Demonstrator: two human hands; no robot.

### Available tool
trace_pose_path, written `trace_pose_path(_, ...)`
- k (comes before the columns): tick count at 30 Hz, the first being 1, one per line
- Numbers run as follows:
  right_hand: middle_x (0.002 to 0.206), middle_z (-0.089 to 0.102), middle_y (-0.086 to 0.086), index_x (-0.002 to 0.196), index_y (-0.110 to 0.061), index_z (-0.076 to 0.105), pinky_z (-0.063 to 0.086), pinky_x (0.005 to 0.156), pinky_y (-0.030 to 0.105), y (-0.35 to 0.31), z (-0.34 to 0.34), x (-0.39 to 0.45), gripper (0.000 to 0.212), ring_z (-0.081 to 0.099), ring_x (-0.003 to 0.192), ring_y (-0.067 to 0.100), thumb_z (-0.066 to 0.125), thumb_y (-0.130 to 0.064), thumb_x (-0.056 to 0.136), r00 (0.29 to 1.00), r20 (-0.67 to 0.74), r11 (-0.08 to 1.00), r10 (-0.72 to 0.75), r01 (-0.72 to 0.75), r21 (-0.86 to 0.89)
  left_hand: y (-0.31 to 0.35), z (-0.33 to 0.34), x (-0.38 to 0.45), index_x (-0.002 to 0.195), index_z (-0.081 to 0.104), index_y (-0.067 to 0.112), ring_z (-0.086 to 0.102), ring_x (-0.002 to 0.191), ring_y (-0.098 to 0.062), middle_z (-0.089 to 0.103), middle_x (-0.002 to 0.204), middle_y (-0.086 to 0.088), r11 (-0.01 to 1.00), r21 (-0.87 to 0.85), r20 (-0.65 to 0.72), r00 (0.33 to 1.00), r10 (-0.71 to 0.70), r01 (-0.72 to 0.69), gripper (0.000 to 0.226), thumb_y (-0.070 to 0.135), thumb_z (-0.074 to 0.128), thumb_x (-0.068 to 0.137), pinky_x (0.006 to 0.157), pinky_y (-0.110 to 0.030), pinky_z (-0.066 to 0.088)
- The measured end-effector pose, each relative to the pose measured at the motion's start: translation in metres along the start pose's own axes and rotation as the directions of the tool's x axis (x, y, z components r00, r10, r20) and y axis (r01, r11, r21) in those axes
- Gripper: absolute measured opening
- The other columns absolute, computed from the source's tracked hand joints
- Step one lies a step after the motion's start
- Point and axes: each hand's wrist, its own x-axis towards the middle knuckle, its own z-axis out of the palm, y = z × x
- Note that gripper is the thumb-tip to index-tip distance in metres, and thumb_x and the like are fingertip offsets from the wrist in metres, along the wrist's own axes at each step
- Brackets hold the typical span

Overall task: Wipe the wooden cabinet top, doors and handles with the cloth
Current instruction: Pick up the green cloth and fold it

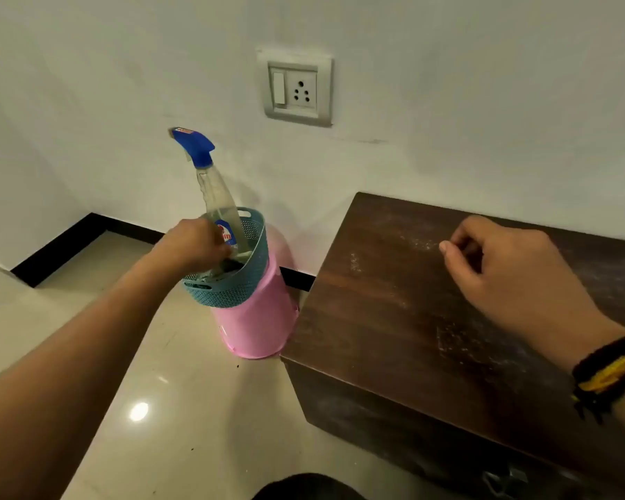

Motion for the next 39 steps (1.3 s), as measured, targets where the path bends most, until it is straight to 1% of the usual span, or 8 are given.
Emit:
trace_pose_path(3, 0.066, 0.056, -0.01, 0.09, -0.026, 0.054, 0.051, 0.05, 0.035, -0.009, 0.011, 0.009, 0.013, 0.054, 0.056, 0.008, 0.055, -0.037, 0.096, 1.0, 0.019, 1.0, -0.018, 0.018, -0.025, -0.008, 0.011, 0.007, 0.088, 0.063, 0.03, 0.059, 0.084, -0.017, 0.064, 0.089, 0.005, 1.0, -0.012, 0.289, 0.957, -0.006, 0.01, 0.022, 0.051, 0.065, 0.089, 0.076, -0.031, 0.044)
trace_pose_path(9, 0.078, 0.057, -0.018, 0.105, -0.032, 0.053, 0.054, 0.057, 0.033, -0.022, 0.022, 0.016, 0.021, 0.058, 0.067, 0.007, 0.048, -0.049, 0.095, 0.993, 0.12, 0.997, 0.003, 0.006, -0.077, -0.009, 0.035, 0.029, 0.109, 0.075, 0.016, 0.061, 0.092, -0.024, 0.071, 0.103, -0.005, 0.999, 0.031, 0.339, 0.94, -0.029, 0.019, 0.026, 0.032, 0.063, 0.092, 0.085, -0.035, 0.05)
trace_pose_path(15, 0.078, 0.056, -0.019, 0.11, -0.031, 0.053, 0.053, 0.058, 0.032, -0.029, 0.018, 0.02, 0.023, 0.057, 0.069, 0.005, 0.048, -0.049, 0.096, 0.992, 0.124, 0.998, 0.01, -0.001, -0.067, -0.011, 0.041, 0.027, 0.102, 0.074, 0.009, 0.061, 0.081, -0.025, 0.068, 0.09, -0.008, 0.998, 0.048, 0.167, 0.986, 0.021, -0.03, 0.019, 0.016, 0.063, 0.088, 0.073, -0.034, 0.049)
trace_pose_path(21, 0.084, 0.062, -0.015, 0.113, -0.03, 0.054, 0.057, 0.066, 0.038, -0.048, 0.007, 0.028, 0.025, 0.062, 0.074, 0.009, 0.049, -0.047, 0.097, 0.993, 0.118, 1.0, -0.02, 0.022, -0.015, -0.004, -0.037, 0.005, 0.092, 0.071, 0.011, 0.058, 0.069, -0.023, 0.062, 0.074, -0.007, 0.998, -0.058, -0.069, 0.997, -0.021, 0.017, 0.02, 0.001, 0.057, 0.082, 0.059, -0.033, 0.045)
trace_pose_path(27, 0.089, 0.065, -0.013, 0.116, -0.026, 0.056, 0.057, 0.073, 0.039, -0.084, -0.024, 0.039, 0.027, 0.063, 0.08, 0.01, 0.053, -0.043, 0.096, 0.997, 0.068, 0.991, -0.035, 0.026, 0.134, 0.04, -0.146, -0.055, 0.081, 0.071, 0.016, 0.06, 0.07, -0.03, 0.064, 0.067, -0.008, 0.94, -0.172, -0.38, 0.9, 0.211, -0.293, 0.019, 0.007, 0.055, 0.087, 0.059, -0.032, 0.044)
trace_pose_path(32, 0.131, 0.059, -0.008, 0.137, -0.026, 0.046, 0.045, 0.085, 0.022, -0.106, -0.069, 0.054, 0.06, 0.06, 0.109, 0.008, 0.063, -0.055, 0.088, 1.0, -0.022, 0.943, -0.015, 0.022, 0.334, 0.092, -0.225, -0.113, 0.082, 0.07, 0.016, 0.054, 0.062, -0.02, 0.063, 0.068, -0.005, 0.794, -0.213, -0.365, 0.8, 0.476, -0.569, 0.014, 0.023, 0.062, 0.091, 0.057, -0.031, 0.042)
trace_pose_path(35, 0.142, 0.052, -0.01, 0.144, -0.027, 0.039, 0.044, 0.098, 0.026, -0.114, -0.1, 0.057, 0.078, 0.052, 0.124, 0.008, 0.071, -0.057, 0.08, 1.0, -0.013, 0.842, 0.008, 0.0, 0.54, 0.123, -0.254, -0.14, 0.086, 0.073, 0.018, 0.062, 0.068, -0.015, 0.068, 0.074, -0.002, 0.688, -0.211, -0.291, 0.716, 0.634, -0.695, 0.012, 0.027, 0.065, 0.087, 0.061, -0.033, 0.048)
trace_pose_path(39, 0.12, 0.07, -0.005, 0.128, -0.018, 0.06, 0.051, 0.102, 0.04, -0.104, -0.132, 0.043, 0.044, 0.066, 0.112, 0.011, 0.073, -0.03, 0.088, 0.995, -0.094, 0.656, 0.031, 0.05, 0.753, 0.159, -0.255, -0.149, 0.092, 0.075, 0.015, 0.059, 0.067, -0.009, 0.071, 0.076, -0.005, 0.58, -0.373, -0.305, 0.686, 0.661, -0.725, 0.012, 0.019, 0.064, 0.095, 0.061, -0.028, 0.048)
